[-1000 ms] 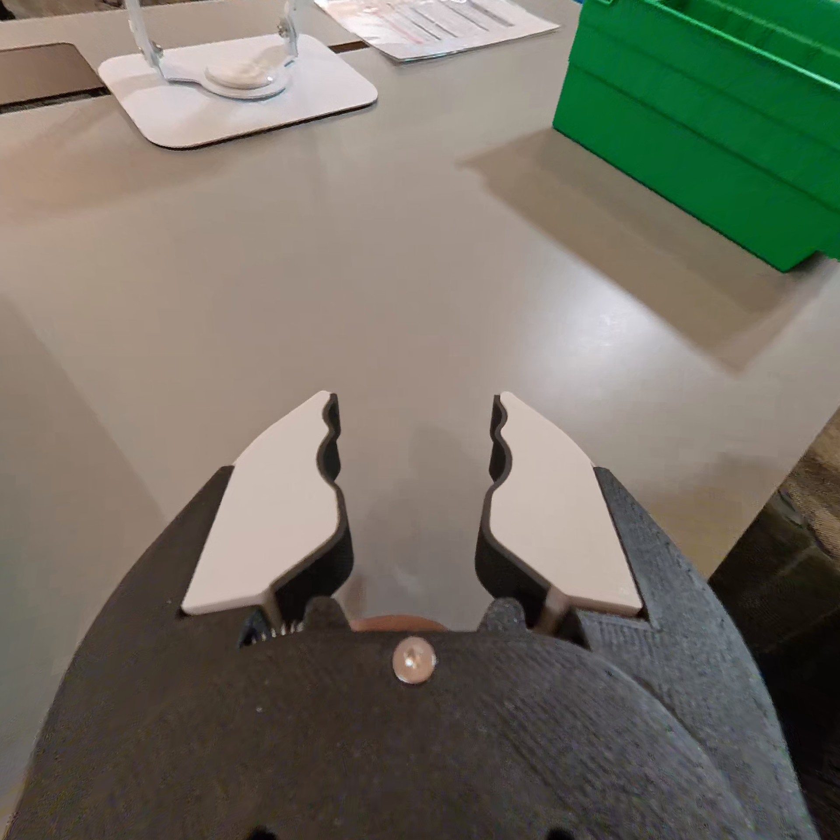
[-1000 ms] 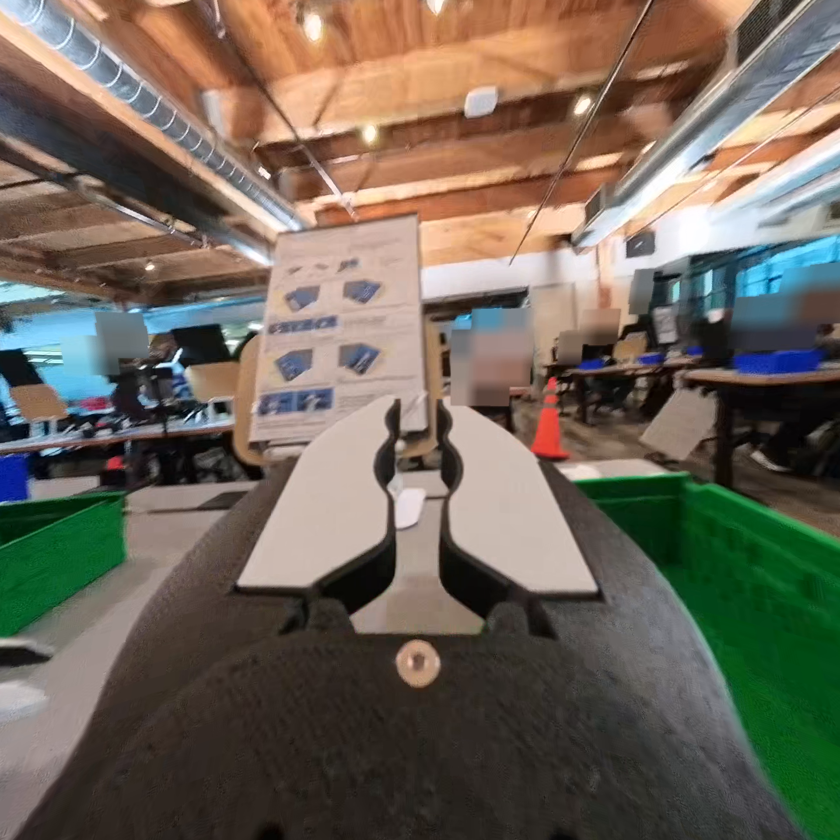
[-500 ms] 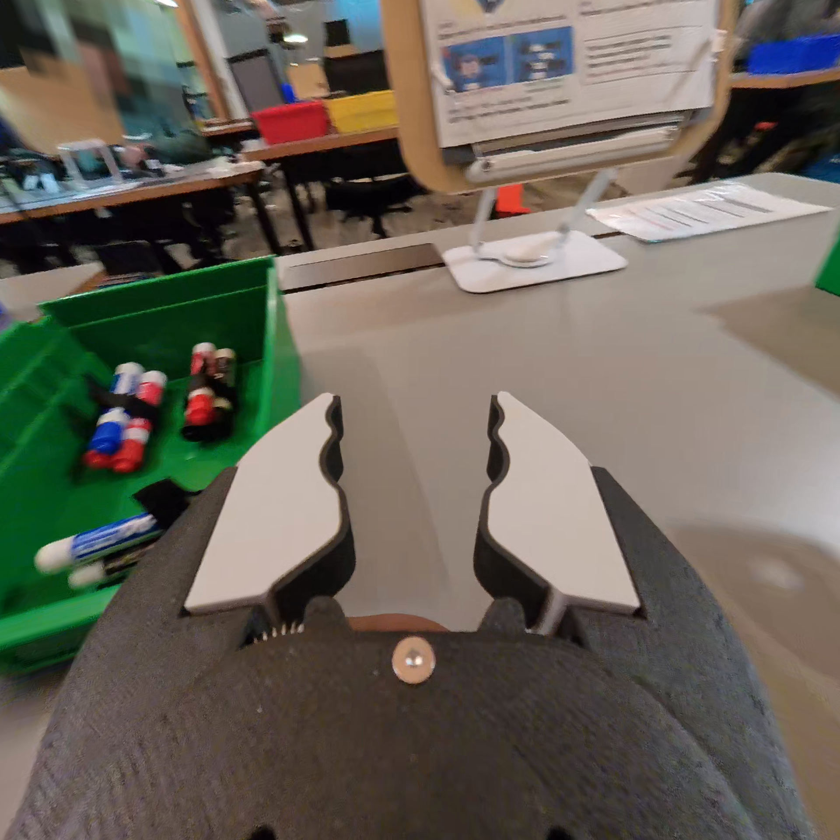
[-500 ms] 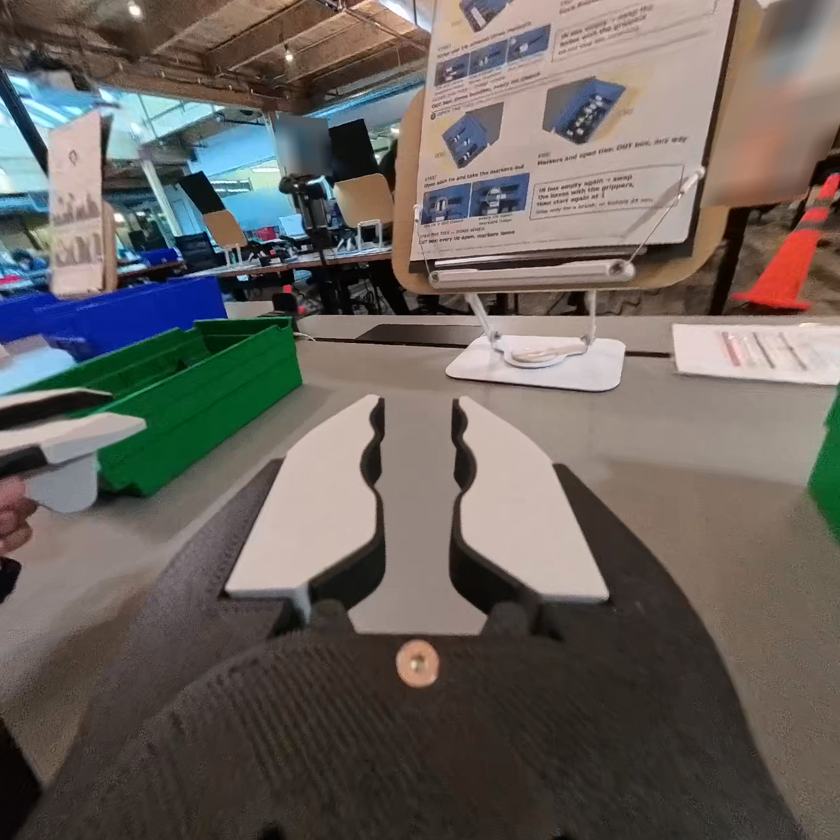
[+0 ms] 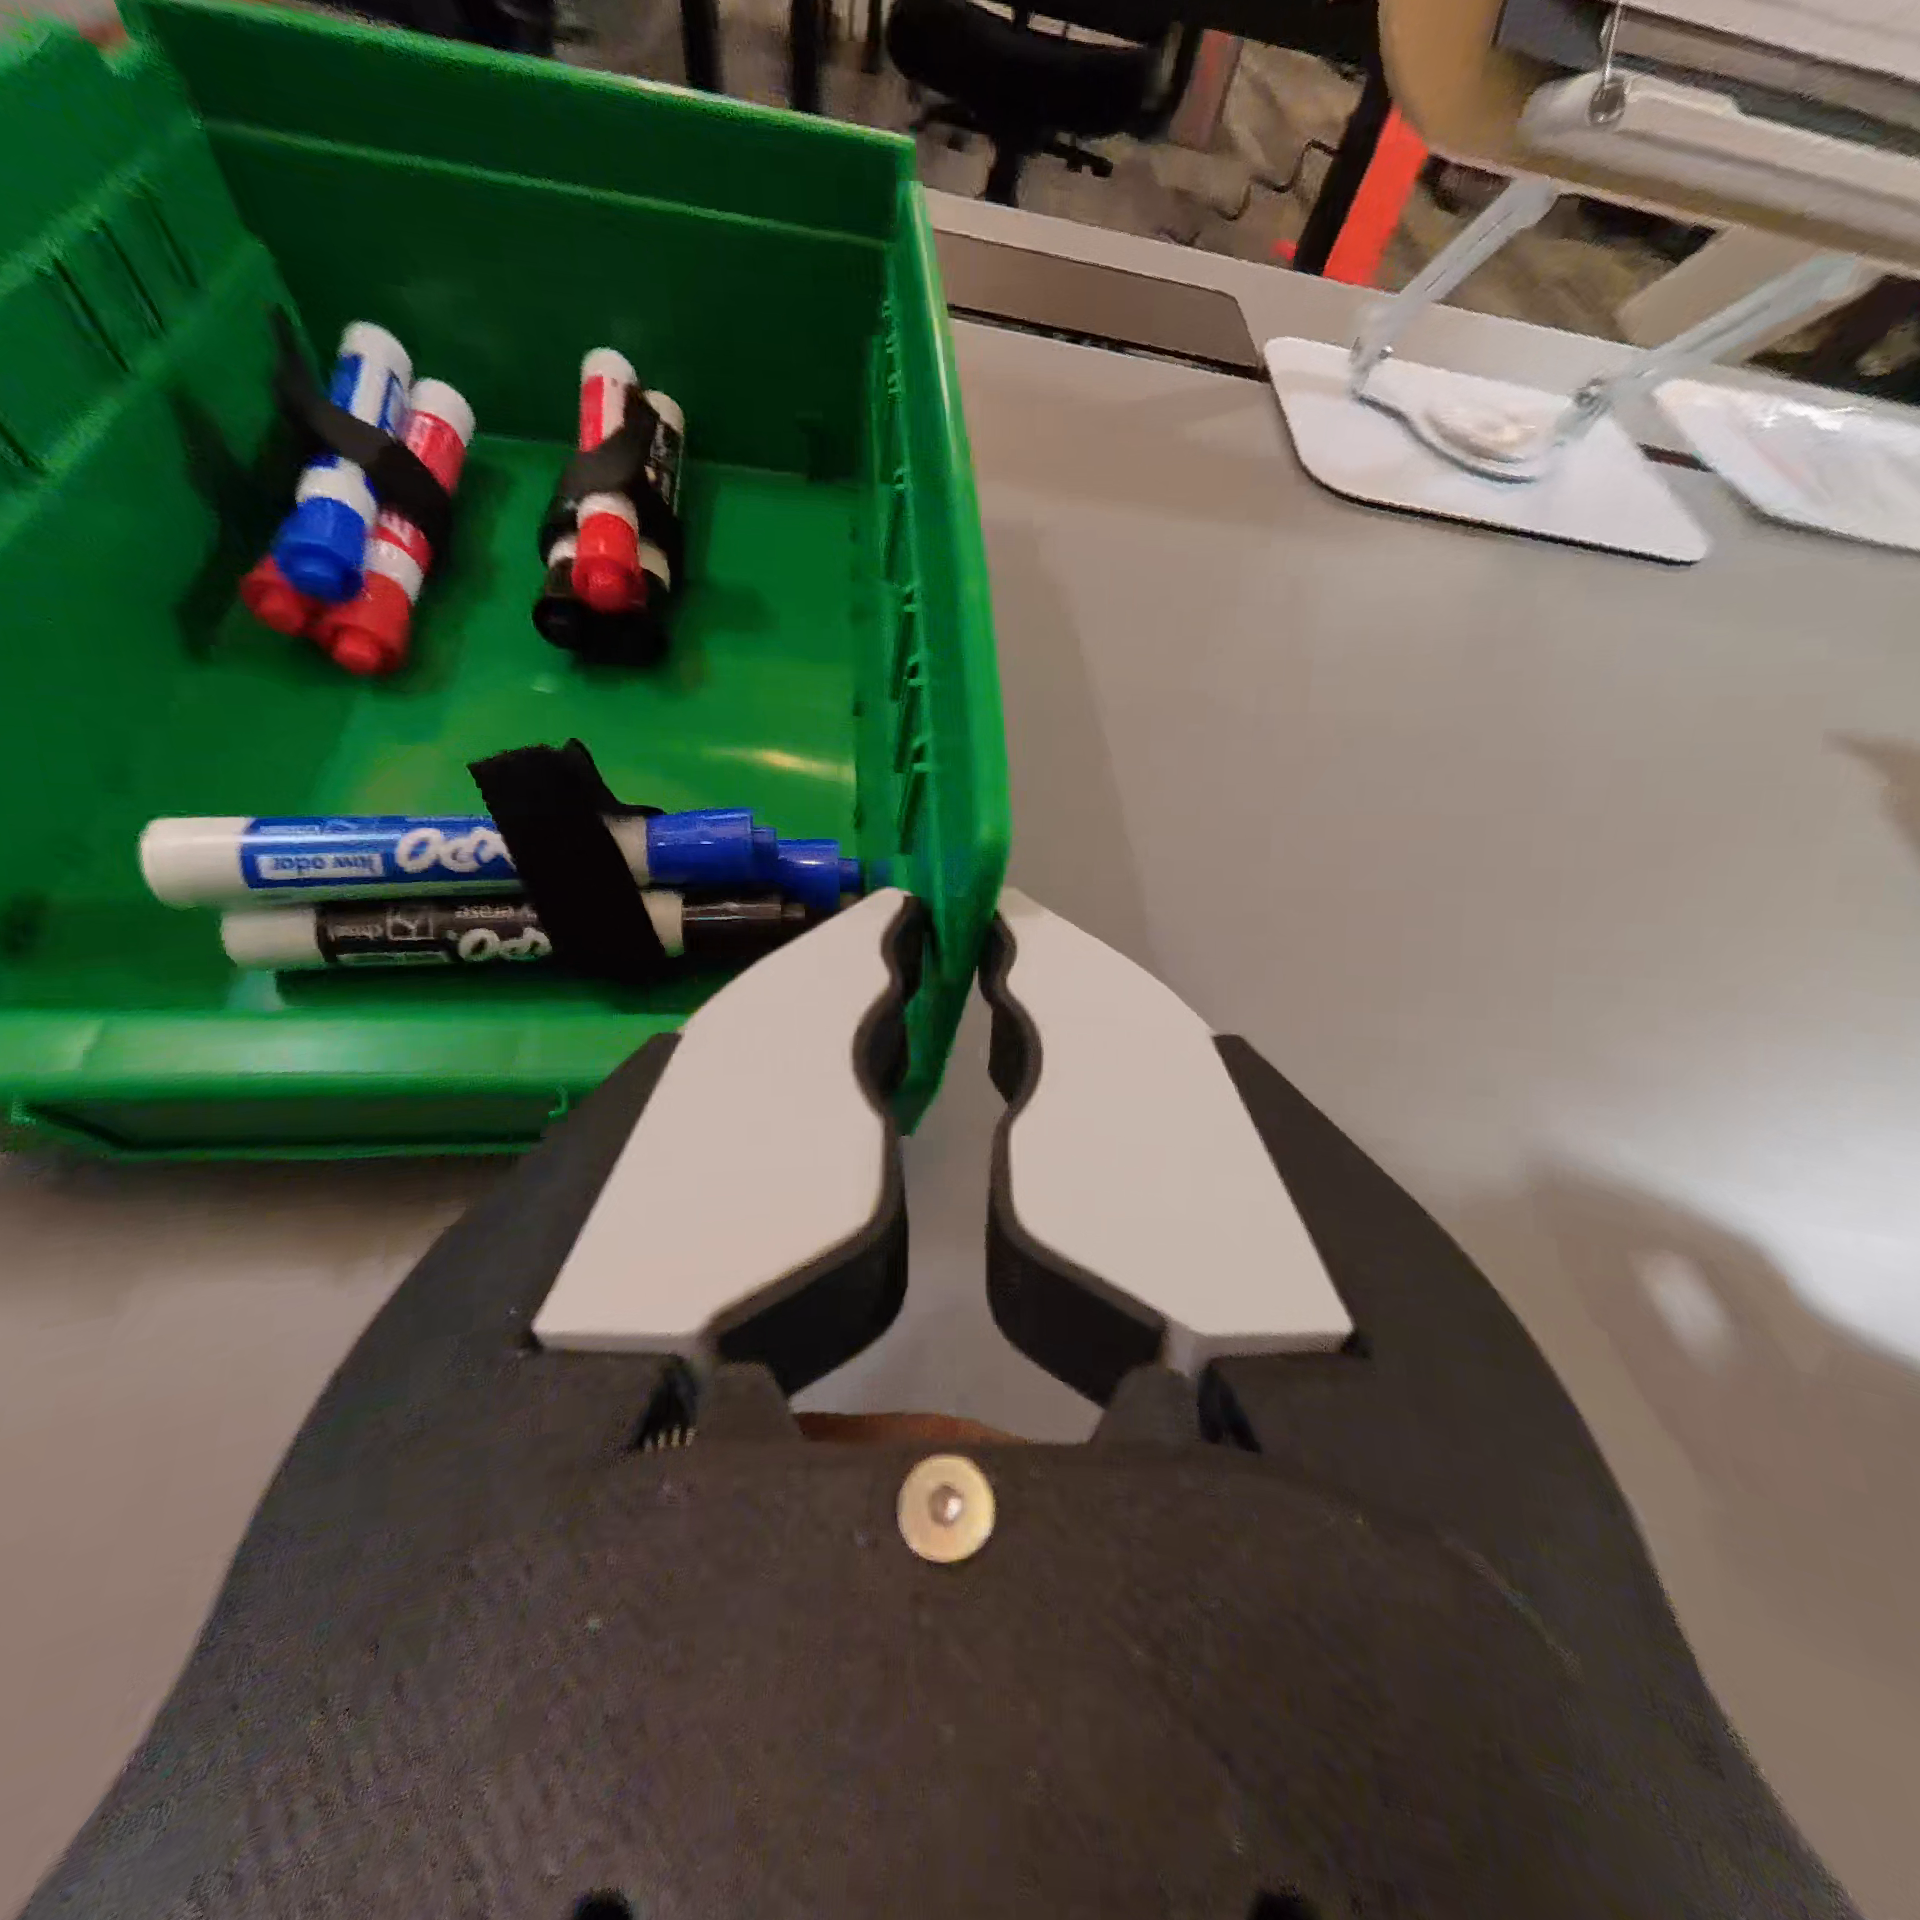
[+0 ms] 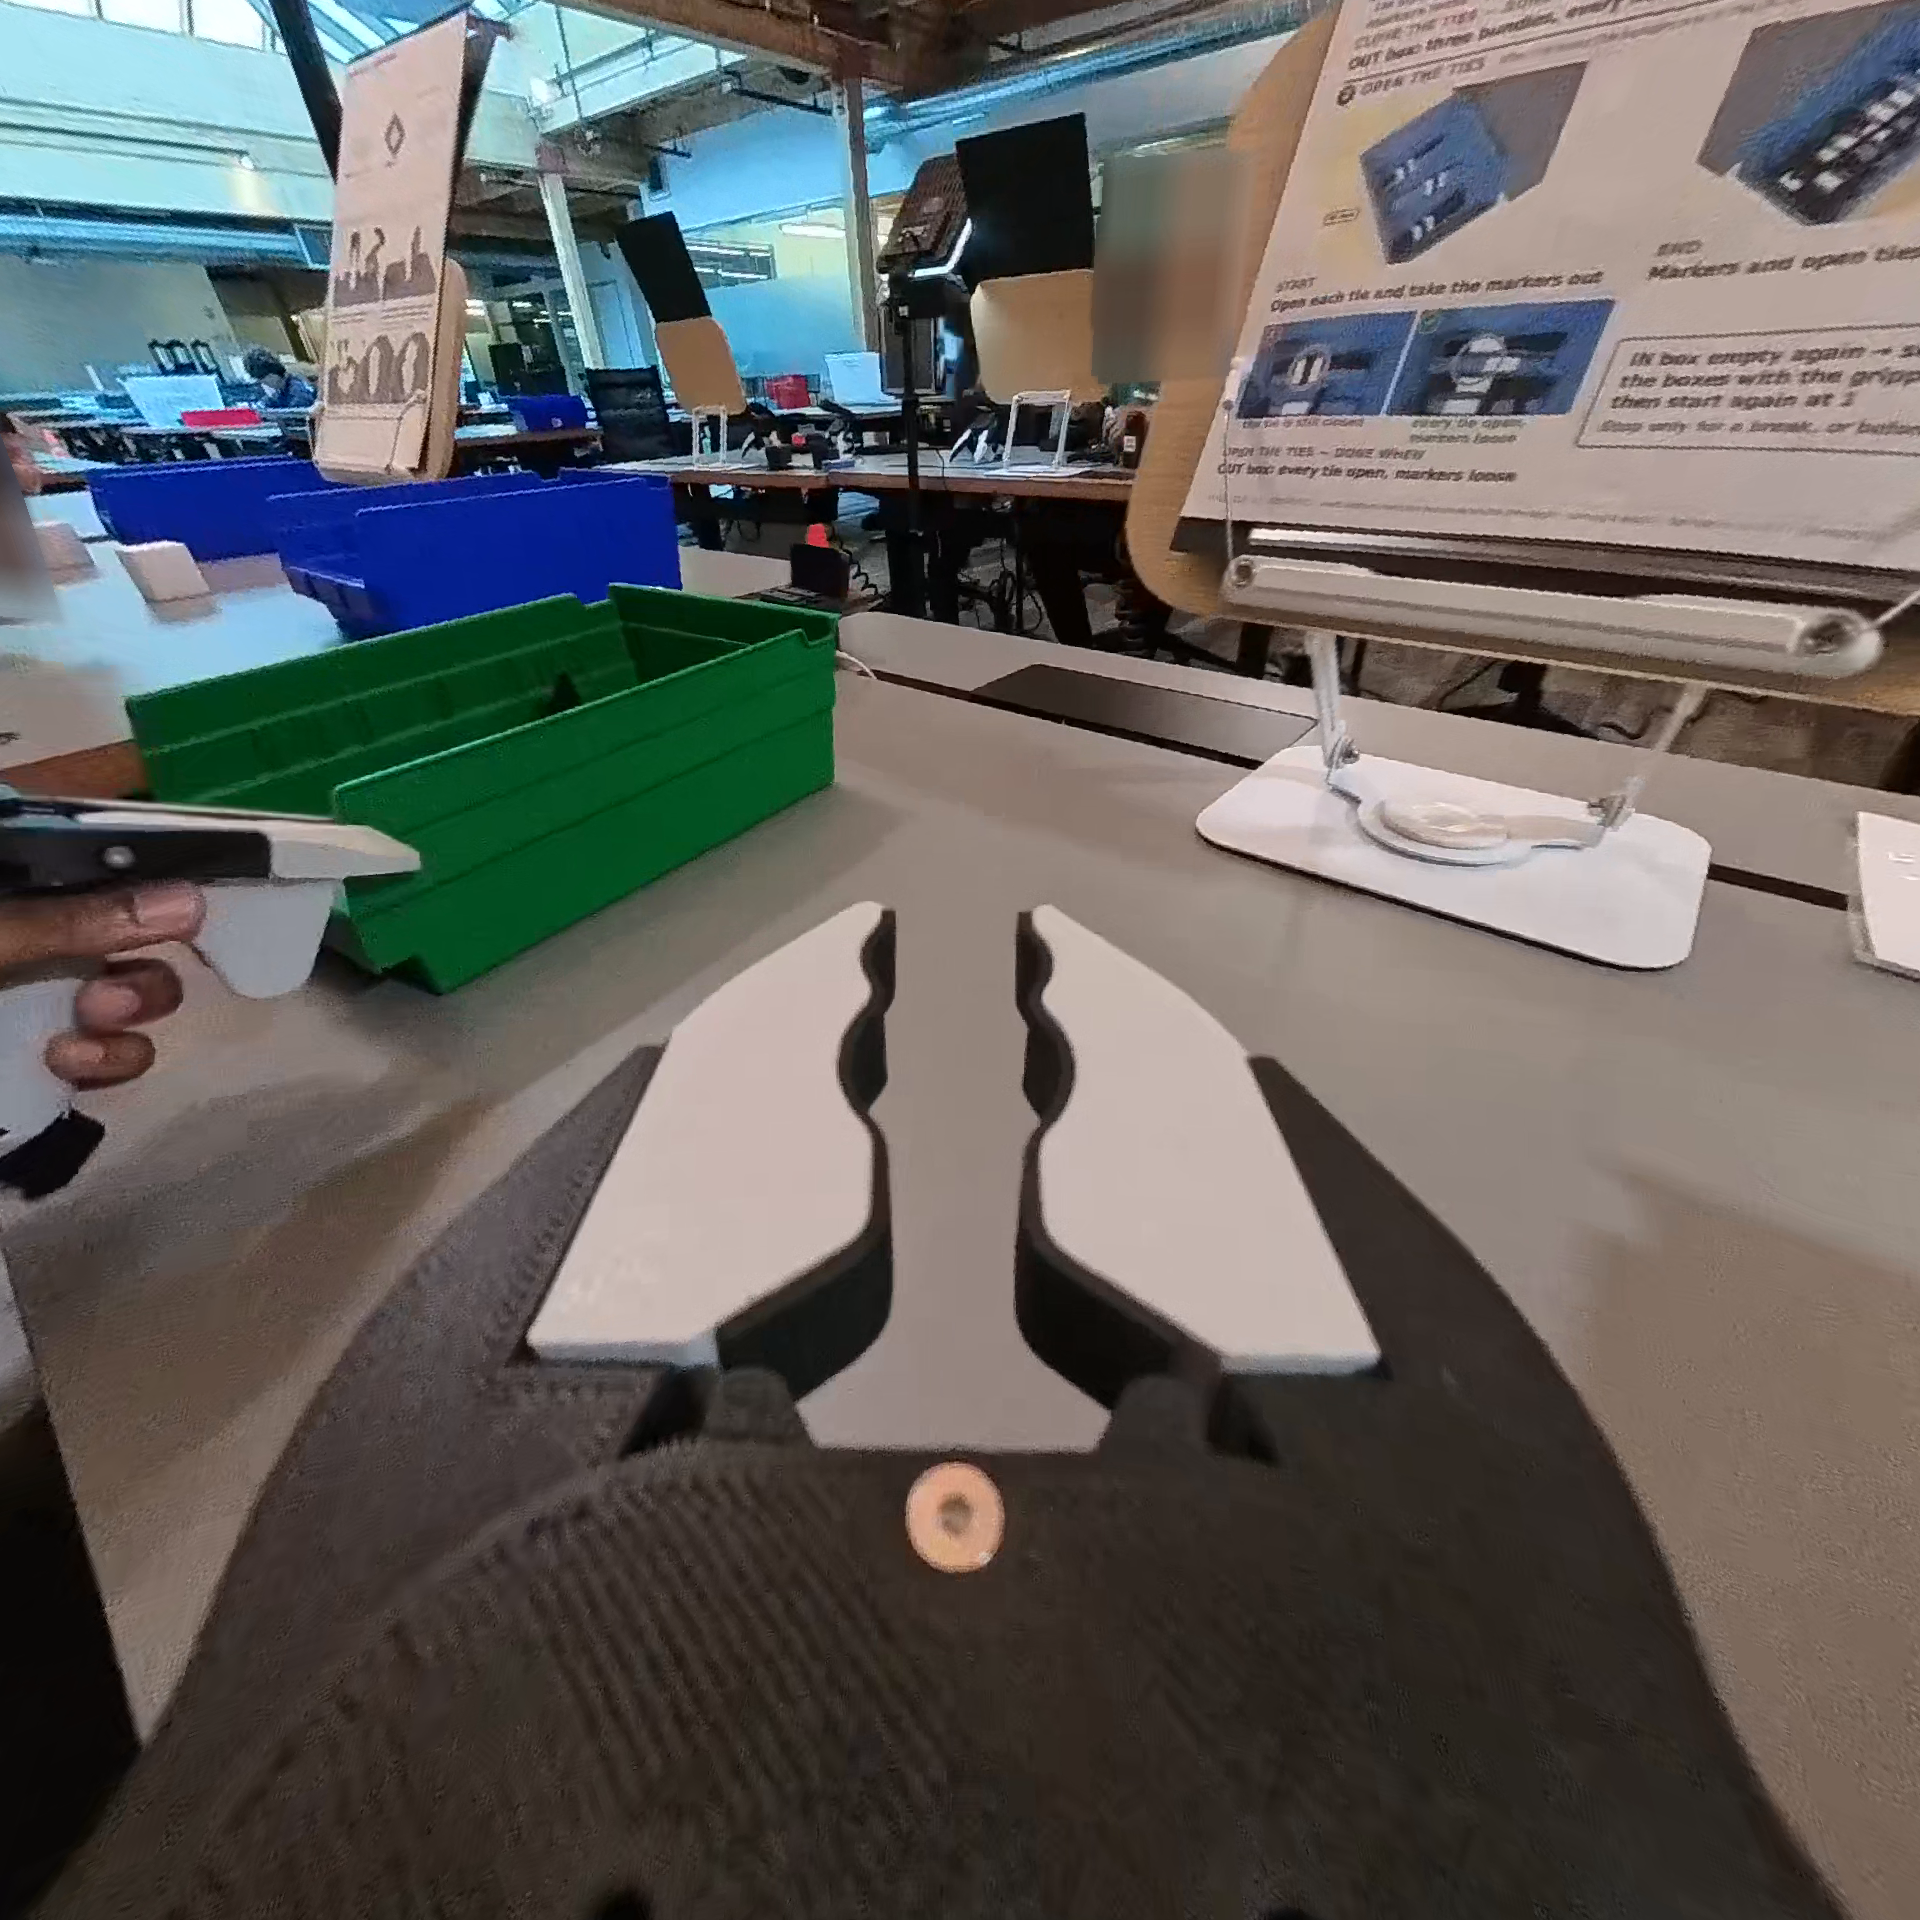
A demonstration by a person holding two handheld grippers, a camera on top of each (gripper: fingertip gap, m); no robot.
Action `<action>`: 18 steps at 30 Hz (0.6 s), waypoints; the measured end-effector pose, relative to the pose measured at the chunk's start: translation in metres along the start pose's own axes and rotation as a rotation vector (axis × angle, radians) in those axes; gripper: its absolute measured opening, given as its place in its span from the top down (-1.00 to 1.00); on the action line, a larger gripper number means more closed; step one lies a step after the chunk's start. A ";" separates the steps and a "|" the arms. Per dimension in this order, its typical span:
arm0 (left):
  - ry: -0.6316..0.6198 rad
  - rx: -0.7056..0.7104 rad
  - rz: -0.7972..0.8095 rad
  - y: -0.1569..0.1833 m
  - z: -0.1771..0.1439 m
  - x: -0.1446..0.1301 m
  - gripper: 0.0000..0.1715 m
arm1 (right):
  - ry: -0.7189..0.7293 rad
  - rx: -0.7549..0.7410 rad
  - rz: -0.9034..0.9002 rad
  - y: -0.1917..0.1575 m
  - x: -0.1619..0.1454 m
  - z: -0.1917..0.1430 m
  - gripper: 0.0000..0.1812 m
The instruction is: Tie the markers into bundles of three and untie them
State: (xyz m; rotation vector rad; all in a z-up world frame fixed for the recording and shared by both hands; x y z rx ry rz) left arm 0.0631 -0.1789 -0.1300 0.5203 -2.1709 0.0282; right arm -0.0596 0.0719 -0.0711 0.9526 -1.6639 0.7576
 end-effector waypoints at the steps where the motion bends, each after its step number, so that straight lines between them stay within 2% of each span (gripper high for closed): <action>1: -0.002 -0.013 -0.012 -0.001 -0.001 -0.001 0.87 | 0.000 0.000 -0.010 -0.001 0.000 0.002 0.76; 10: -0.008 0.077 0.025 -0.013 -0.014 -0.008 0.92 | -0.016 0.045 0.060 -0.004 -0.001 0.017 0.79; 18: -0.015 -0.001 -0.016 -0.015 -0.035 -0.023 0.89 | -0.061 0.140 0.189 -0.013 -0.003 0.037 0.79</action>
Point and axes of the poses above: each gripper's, where its closed fingertips meet, z out along the fingers, x out of its top, y = z × x across the jaws, the point moved 3 cm from there along -z, back along the fingers, and after that the axes turned 13 degrees about -y, right-handed, at the moved point
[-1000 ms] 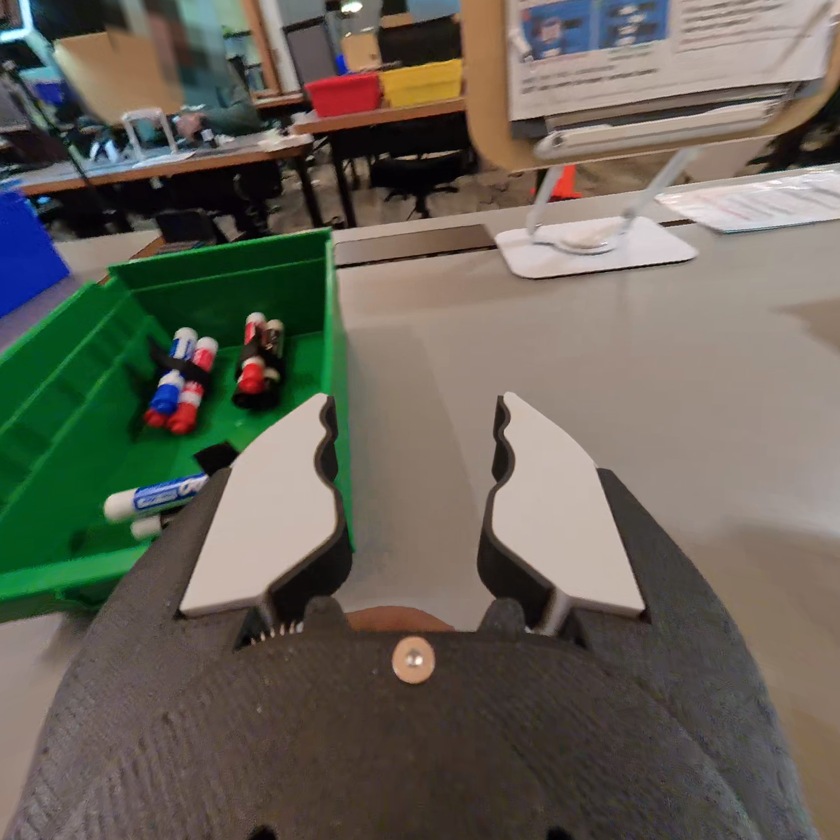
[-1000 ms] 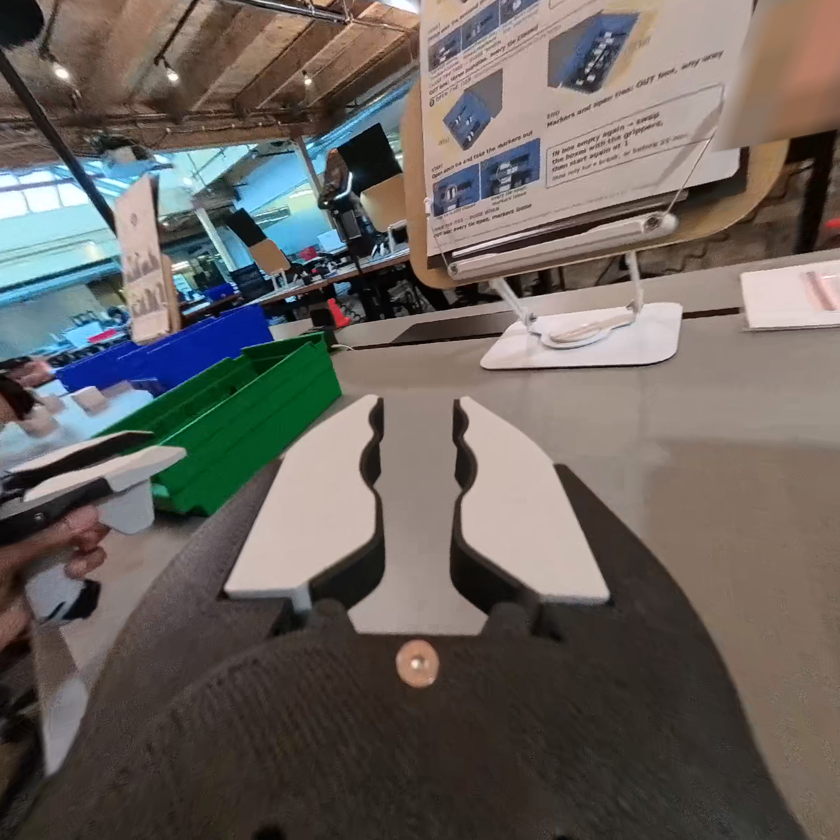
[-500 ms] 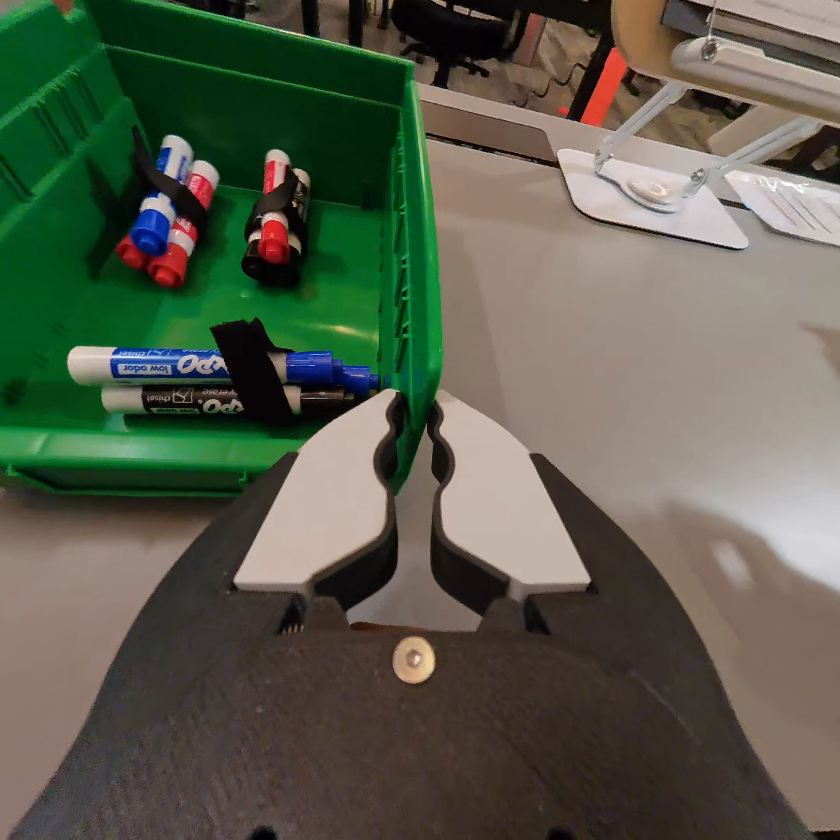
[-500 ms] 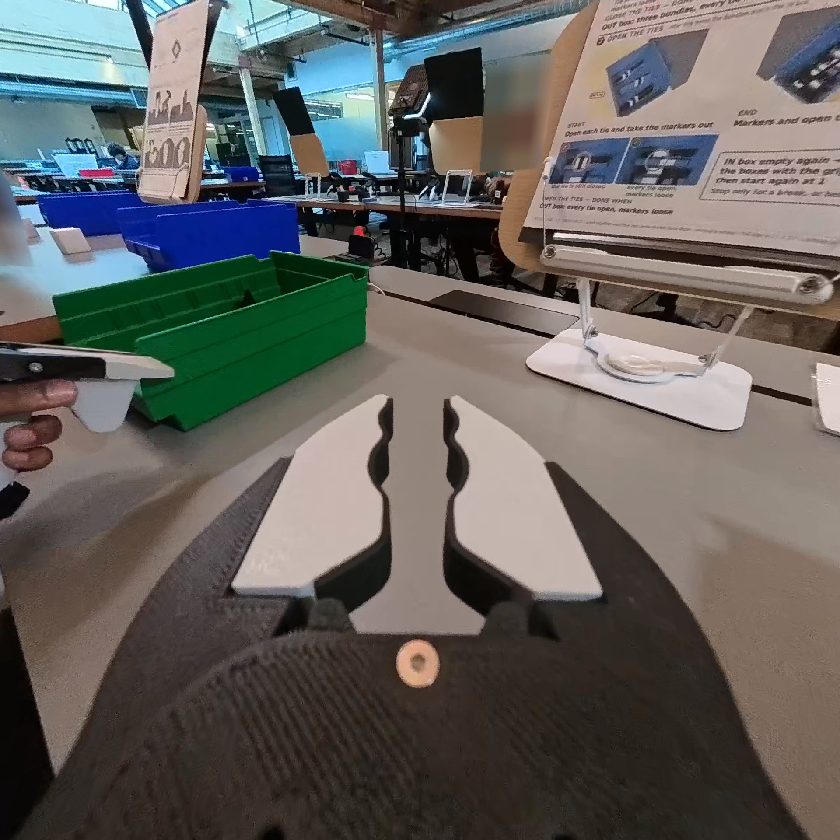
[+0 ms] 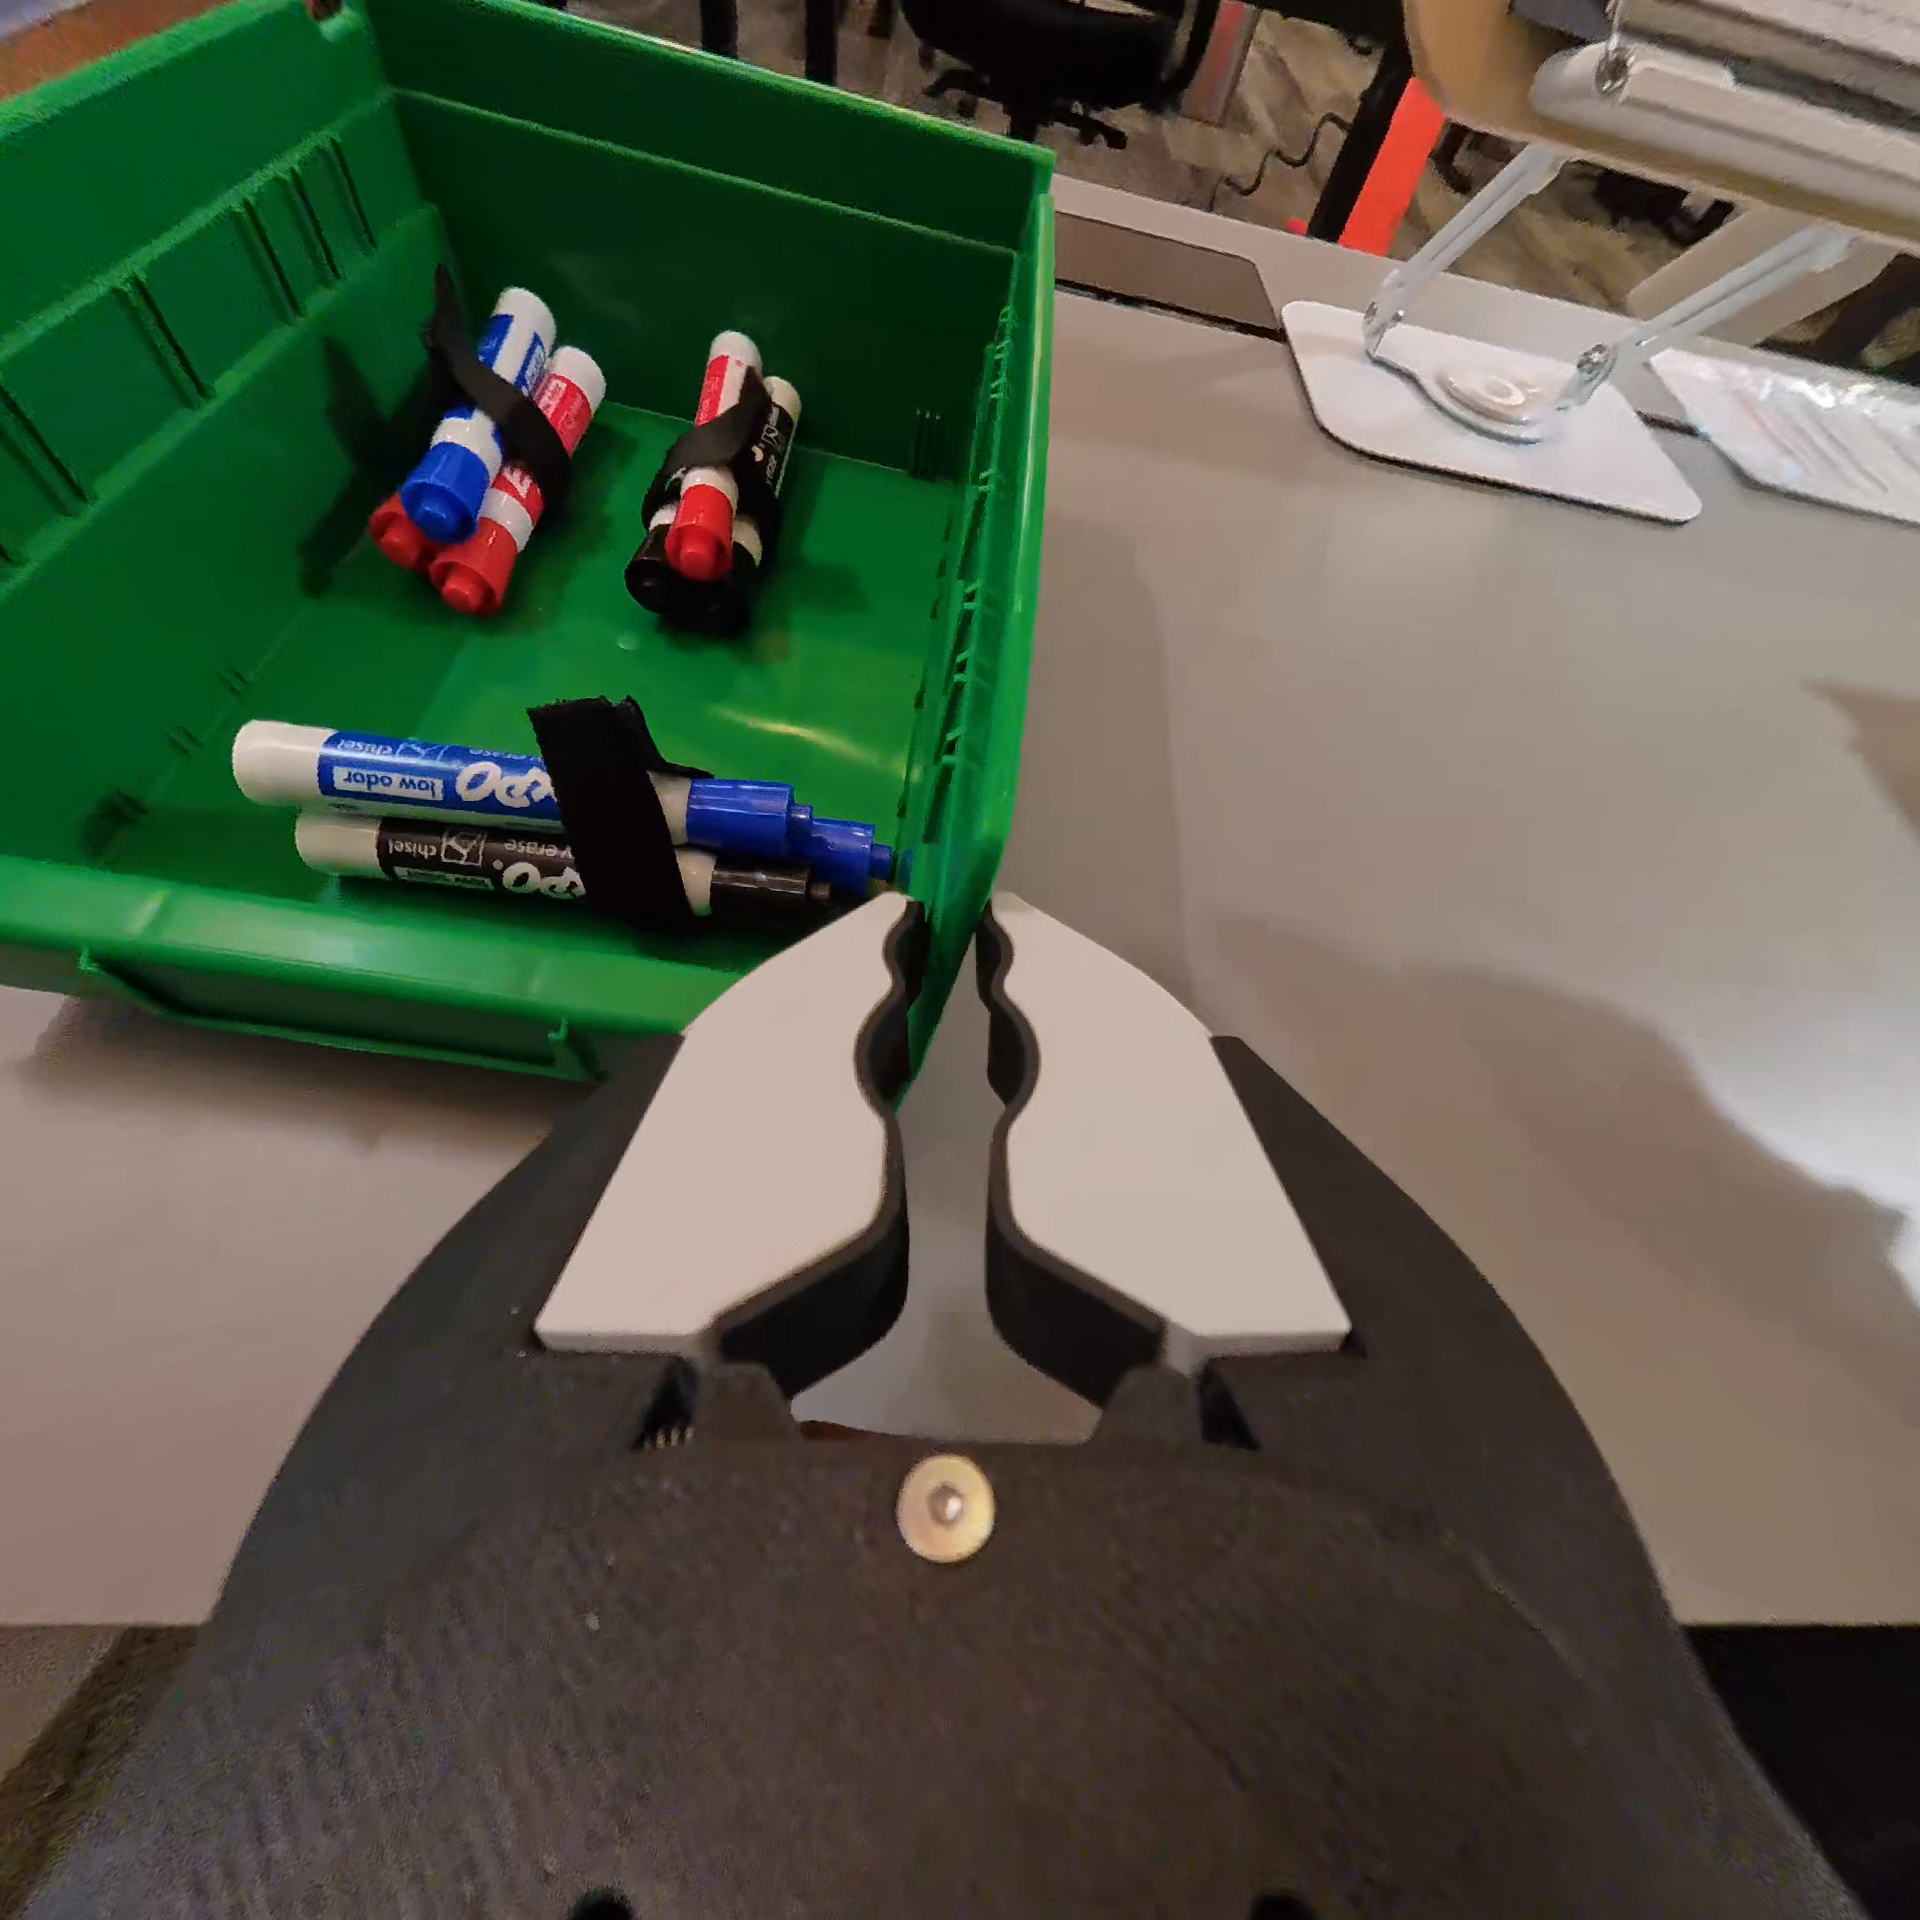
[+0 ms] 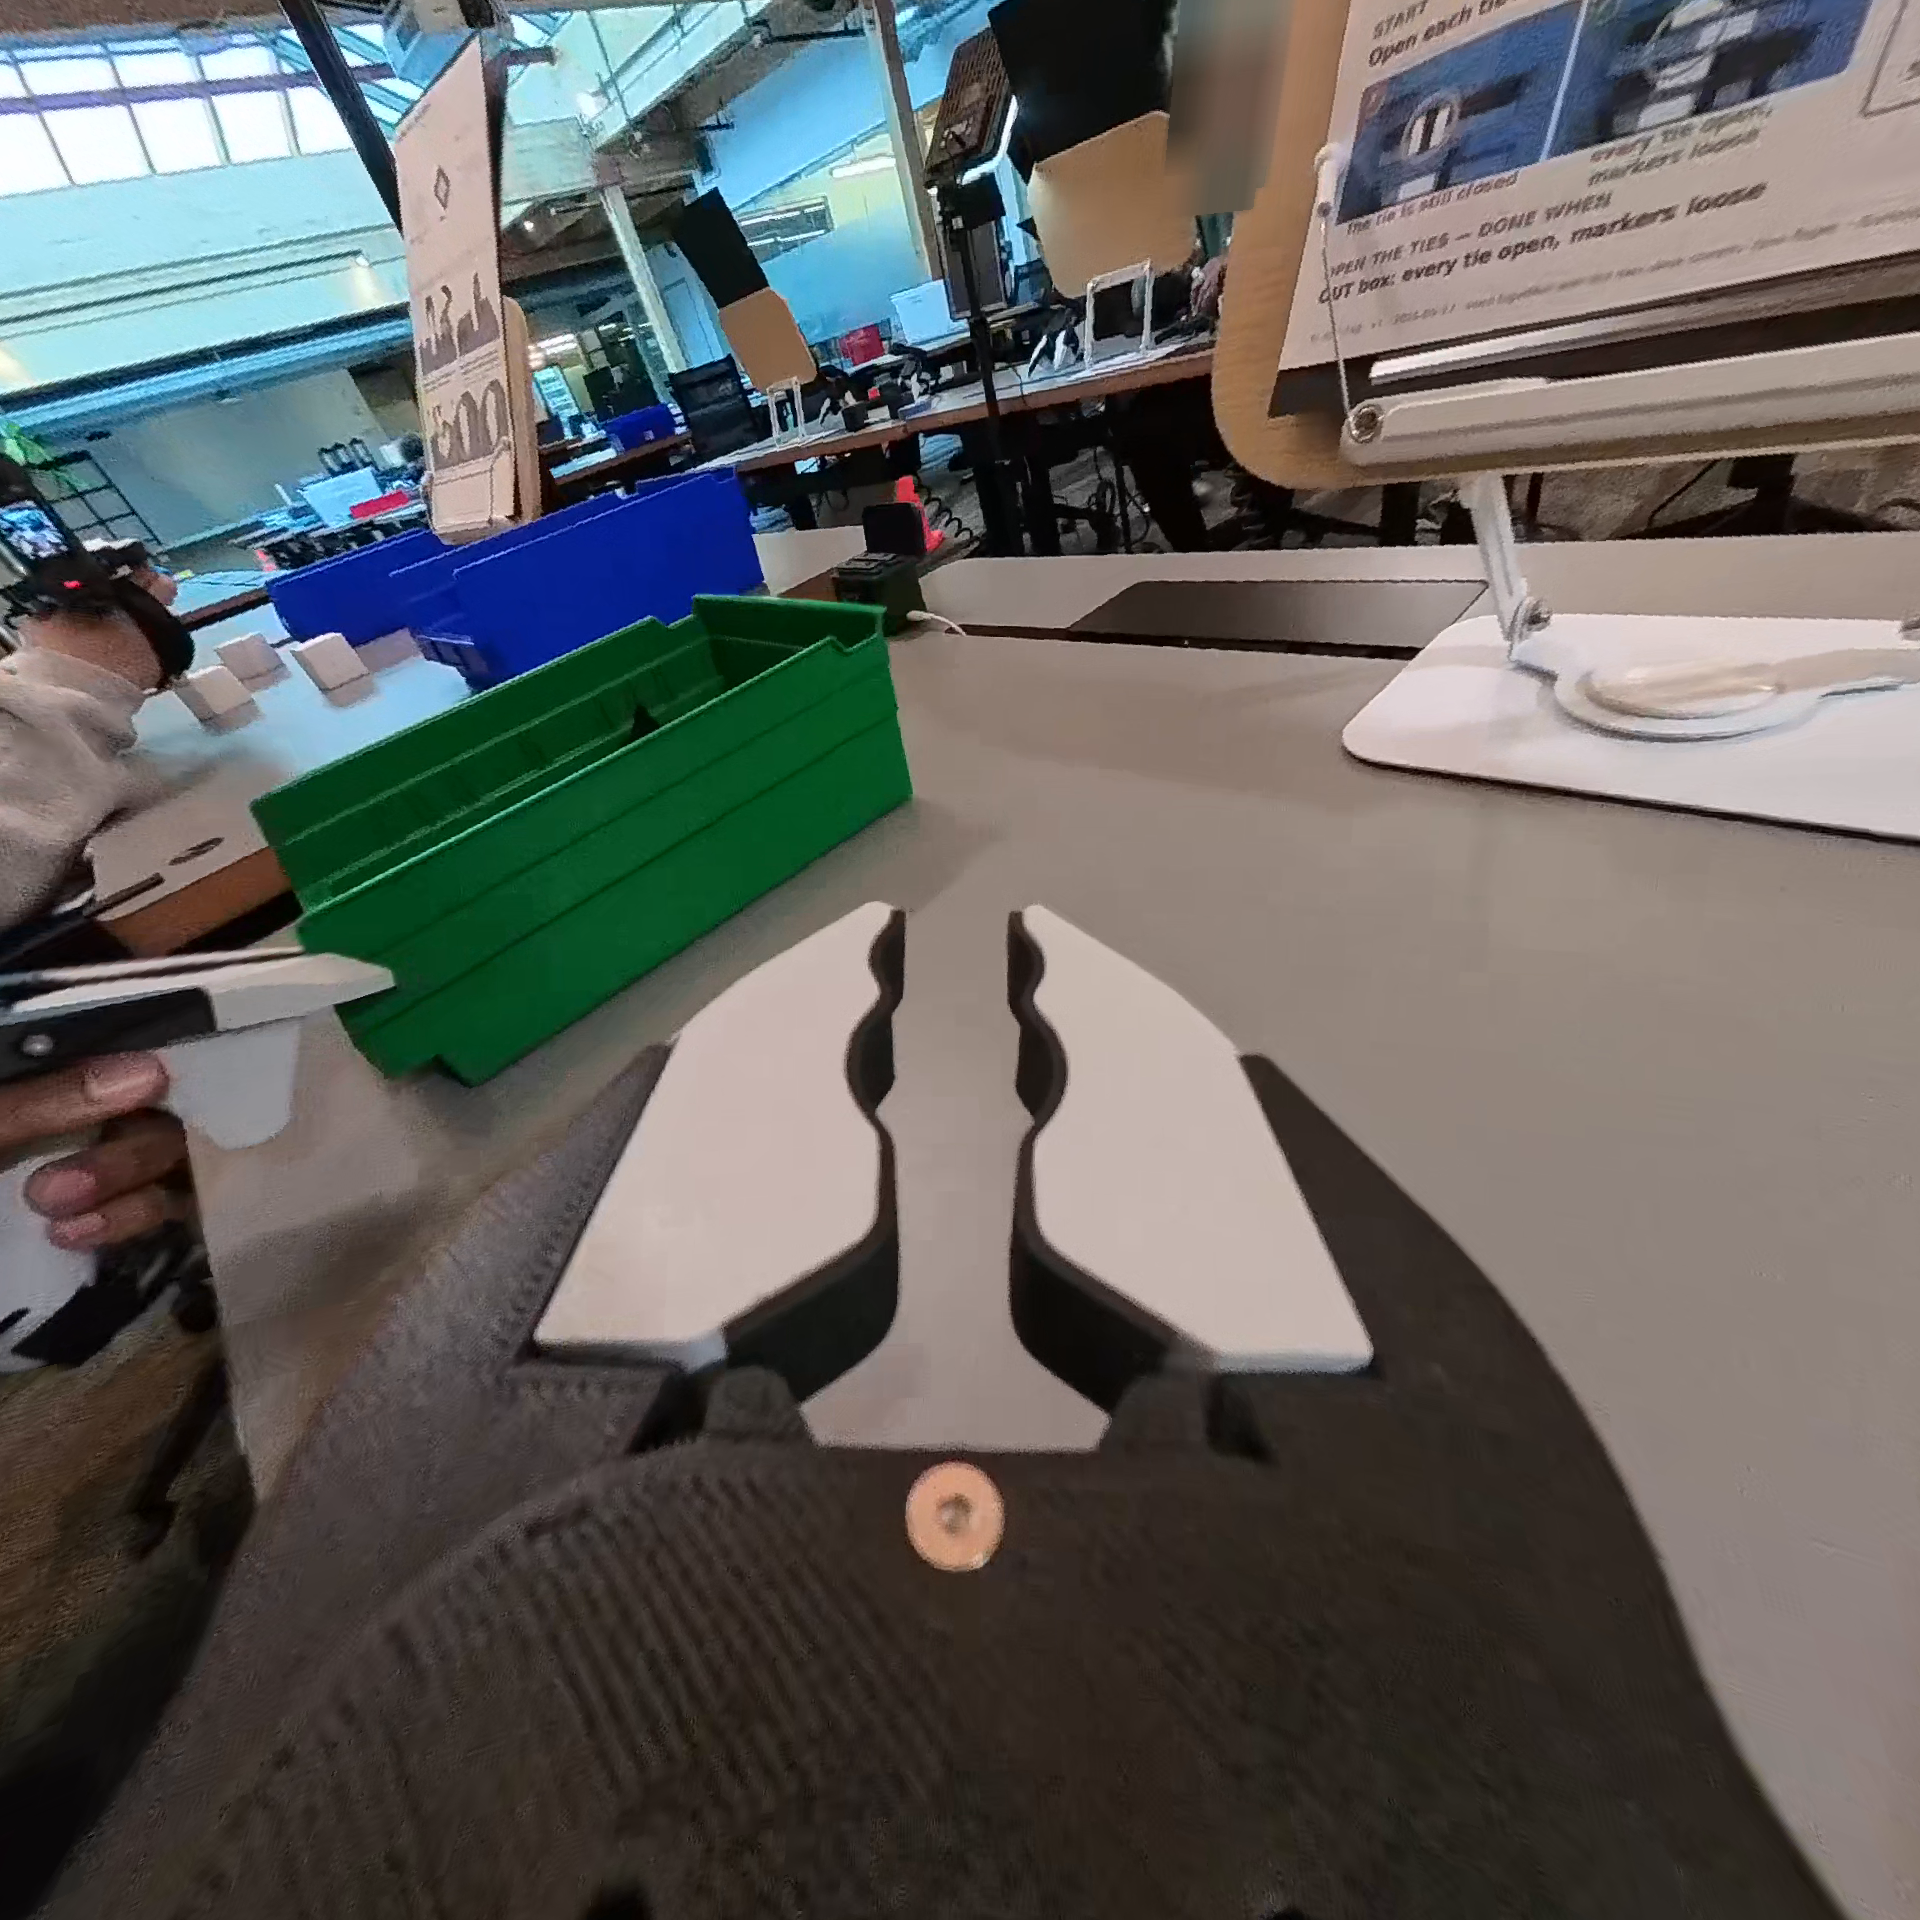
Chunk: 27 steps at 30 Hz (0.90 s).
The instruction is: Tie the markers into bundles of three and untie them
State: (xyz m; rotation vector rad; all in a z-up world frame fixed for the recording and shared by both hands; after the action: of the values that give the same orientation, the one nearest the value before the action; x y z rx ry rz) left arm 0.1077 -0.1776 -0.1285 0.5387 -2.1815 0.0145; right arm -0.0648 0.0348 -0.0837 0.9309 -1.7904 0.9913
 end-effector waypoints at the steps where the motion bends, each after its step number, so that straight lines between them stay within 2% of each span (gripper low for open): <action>1: 0.016 -0.022 -0.020 0.000 -0.005 0.000 0.87 | -0.006 0.015 0.011 -0.001 0.000 0.002 0.79; 5: 0.185 -0.063 -0.074 -0.006 -0.032 0.014 0.74 | -0.029 0.054 0.036 -0.005 -0.002 0.008 0.79; 8: 0.316 -0.040 -0.112 -0.018 -0.048 0.027 0.74 | -0.042 0.068 0.051 -0.005 -0.003 0.009 0.78; 14: 0.341 -0.025 -0.177 -0.037 -0.052 0.031 0.70 | -0.051 0.089 0.063 -0.004 -0.004 0.006 0.75; 15: 0.347 -0.024 -0.189 -0.039 -0.053 0.031 0.70 | -0.072 0.118 0.058 -0.008 -0.007 0.007 0.69; 18: 0.376 -0.012 -0.217 -0.043 -0.055 0.034 0.69 | -0.202 0.202 0.008 -0.025 -0.021 0.014 0.35; 20: 0.387 -0.001 -0.205 -0.043 -0.056 0.035 0.68 | -0.276 0.199 -0.035 -0.035 -0.024 0.025 0.26; 23: 0.350 0.042 -0.052 -0.031 -0.049 0.035 0.63 | -0.292 0.290 -0.031 -0.066 0.003 0.048 0.36; 25: 0.295 0.118 0.093 -0.024 -0.042 0.033 0.56 | -0.324 0.343 -0.006 -0.090 0.029 0.078 0.38; 27: 0.324 0.183 0.113 -0.025 -0.043 0.034 0.56 | -0.426 0.417 0.042 -0.117 0.054 0.117 0.31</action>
State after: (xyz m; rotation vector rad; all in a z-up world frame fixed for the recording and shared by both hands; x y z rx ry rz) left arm 0.1314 -0.2043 -0.0801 0.4777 -1.8993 0.3425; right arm -0.0181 -0.1278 -0.0419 1.4556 -1.9898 1.2965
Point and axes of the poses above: each gripper's, where its closed fingertips meet, z out along the fingers, x out of its top, y = z × x across the jaws, the point moved 3 cm from there along -z, back along the fingers, and after that the axes turned 13 degrees about -y, right-handed, at the moved point
